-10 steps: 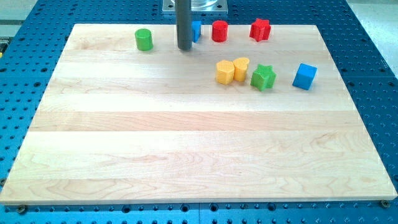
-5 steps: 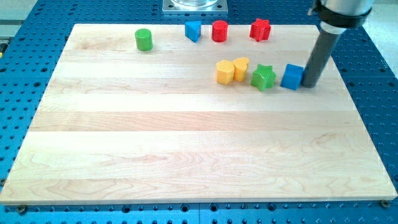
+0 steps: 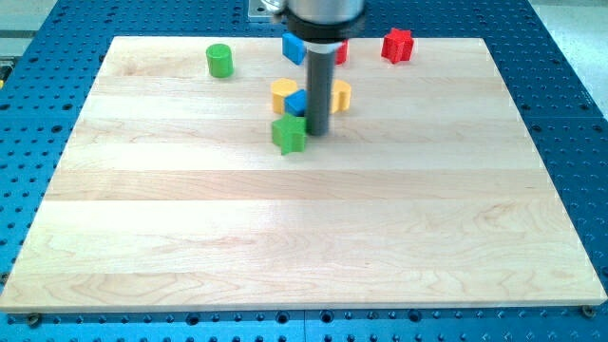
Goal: Place the blue cube to the top right of the green circle
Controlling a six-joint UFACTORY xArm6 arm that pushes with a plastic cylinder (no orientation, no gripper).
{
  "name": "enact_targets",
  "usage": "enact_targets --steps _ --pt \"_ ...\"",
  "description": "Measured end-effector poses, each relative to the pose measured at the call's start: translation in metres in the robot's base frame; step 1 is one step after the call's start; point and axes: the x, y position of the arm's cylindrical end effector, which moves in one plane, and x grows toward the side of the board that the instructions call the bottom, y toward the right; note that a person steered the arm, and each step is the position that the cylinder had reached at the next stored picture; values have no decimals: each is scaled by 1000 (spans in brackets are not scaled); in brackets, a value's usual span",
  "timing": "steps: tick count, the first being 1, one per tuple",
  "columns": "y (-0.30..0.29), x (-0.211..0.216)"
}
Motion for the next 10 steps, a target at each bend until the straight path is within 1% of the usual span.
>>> enact_targets --steps 1,2,3,4,5,6,7,8,9,10 --pt "-63 -10" --pt "-61 -9" --pt "15 -7" --pt "-13 -33" --pt "-94 -37" --pt "-133 -38" --pt "-185 -70" --pt "-185 -105" --pt "-213 -56" --pt "-245 -110"
